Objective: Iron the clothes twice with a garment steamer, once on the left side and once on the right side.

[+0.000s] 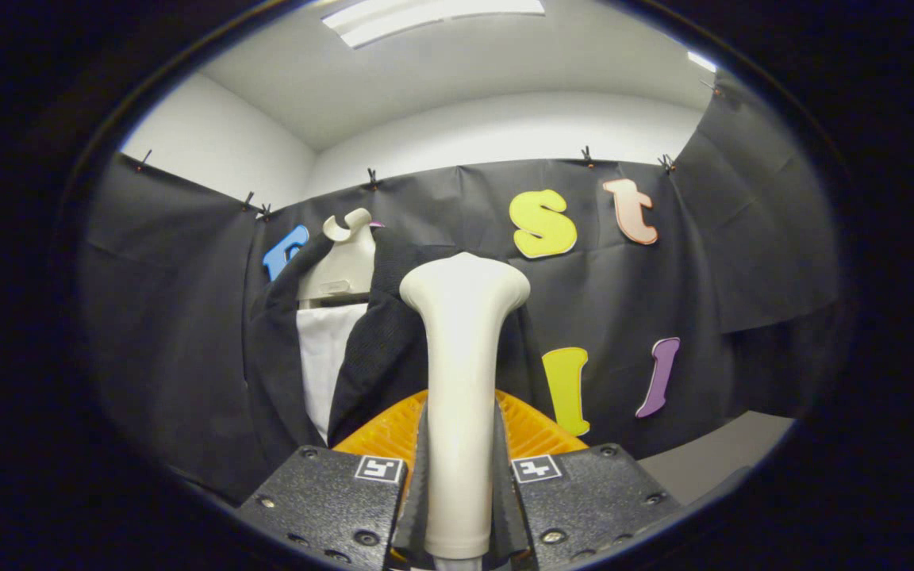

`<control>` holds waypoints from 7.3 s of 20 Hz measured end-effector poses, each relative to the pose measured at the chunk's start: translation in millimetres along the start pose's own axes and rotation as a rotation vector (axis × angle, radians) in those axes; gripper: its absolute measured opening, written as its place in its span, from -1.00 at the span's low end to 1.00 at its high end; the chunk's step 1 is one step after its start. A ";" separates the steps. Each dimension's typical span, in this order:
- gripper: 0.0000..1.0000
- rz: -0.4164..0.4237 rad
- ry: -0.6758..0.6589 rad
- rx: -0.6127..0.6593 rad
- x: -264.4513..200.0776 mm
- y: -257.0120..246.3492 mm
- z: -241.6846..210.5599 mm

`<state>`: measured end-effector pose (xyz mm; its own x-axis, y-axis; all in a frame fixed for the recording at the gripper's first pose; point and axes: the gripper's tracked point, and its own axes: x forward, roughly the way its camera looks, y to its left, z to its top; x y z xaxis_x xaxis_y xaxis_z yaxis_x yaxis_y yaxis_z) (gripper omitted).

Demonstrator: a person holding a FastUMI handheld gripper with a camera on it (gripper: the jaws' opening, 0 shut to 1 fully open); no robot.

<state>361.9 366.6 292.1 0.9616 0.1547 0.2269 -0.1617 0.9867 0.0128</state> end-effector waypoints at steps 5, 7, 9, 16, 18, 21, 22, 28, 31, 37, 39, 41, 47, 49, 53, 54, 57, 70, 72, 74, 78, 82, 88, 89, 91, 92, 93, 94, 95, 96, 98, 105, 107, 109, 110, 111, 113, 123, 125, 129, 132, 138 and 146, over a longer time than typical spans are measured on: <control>-0.27 0.007 0.034 0.009 -11.0 5.7 -22.5; -0.27 0.010 0.043 0.006 -16.9 7.8 -31.2; -0.27 0.019 0.060 -0.001 -22.7 10.6 -40.5; -0.27 0.002 0.093 -0.013 -41.5 5.1 -67.6; -0.27 -0.003 0.106 -0.010 -46.4 2.2 -74.9; -0.27 0.000 0.116 -0.021 -54.4 2.3 -82.9; -0.27 -0.001 0.121 -0.025 -58.2 0.1 -87.3; -0.27 0.000 0.177 -0.035 -79.5 -0.9 -120.3; -0.27 -0.007 0.215 -0.027 -87.6 -2.2 -137.1; -0.27 -0.022 0.258 -0.019 -105.3 -3.4 -162.9; -0.27 -0.027 0.279 -0.014 -111.0 -3.1 -175.4; -0.27 -0.030 0.300 -0.011 -116.3 -3.2 -184.3; -0.27 -0.040 0.351 -0.019 -131.7 -3.0 -208.9; -0.27 -0.034 0.380 -0.013 -136.8 -0.2 -220.3; -0.27 -0.037 0.405 -0.023 -145.2 0.7 -233.6; -0.27 -0.037 0.417 -0.025 -147.5 1.1 -240.1; -0.27 -0.036 0.451 -0.028 -150.5 4.2 -254.6; -0.27 -0.042 0.611 -0.040 -172.6 0.1 -328.0; -0.27 -0.048 0.637 -0.040 -174.0 -1.5 -337.6; -0.27 -0.052 0.656 -0.035 -176.4 -4.2 -345.8; -0.27 -0.054 0.686 -0.042 -183.4 -6.5 -361.5; -0.27 -0.042 0.716 -0.053 -199.6 -10.9 -386.6; -0.27 -0.024 0.782 -0.067 -214.2 -6.2 -417.6; -0.27 -0.023 0.793 -0.069 -216.6 -5.8 -420.9; -0.27 -0.021 0.798 -0.084 -220.2 -6.2 -426.8; -0.27 -0.026 0.802 -0.093 -222.7 -8.4 -429.2; -0.27 -0.031 0.805 -0.094 -225.2 -8.6 -429.6; -0.27 -0.035 0.804 -0.091 -227.2 -7.9 -428.0; -0.27 -0.038 0.796 -0.090 -228.1 -6.9 -423.3; -0.27 -0.037 0.786 -0.094 -228.4 -5.2 -417.1; -0.27 -0.034 0.766 -0.101 -229.8 -1.0 -404.3; -0.27 -0.038 0.611 -0.042 -238.5 32.1 -320.4; -0.27 -0.021 0.539 -0.011 -240.0 48.9 -281.4; -0.27 -0.010 0.468 0.004 -238.7 61.5 -245.5; -0.27 -0.006 0.428 0.011 -236.0 67.8 -226.6; -0.27 0.002 0.385 0.021 -230.3 76.4 -205.9; -0.27 0.025 0.317 -0.003 -217.7 94.1 -173.8; -0.27 0.197 -0.039 -0.046 -115.8 197.3 -45.1; -0.27 0.196 -0.083 -0.057 -101.1 207.4 -28.3; -0.27 0.228 -0.167 -0.062 -67.9 227.6 -2.3; -0.27 0.235 -0.194 -0.073 -40.2 237.3 9.7; -0.27 0.236 -0.208 -0.124 12.9 247.9 14.4; -0.27 0.205 -0.169 -0.114 40.0 235.9 -8.2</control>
<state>364.0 606.0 296.3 0.8594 0.3504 0.3724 -0.3137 0.9364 -0.1571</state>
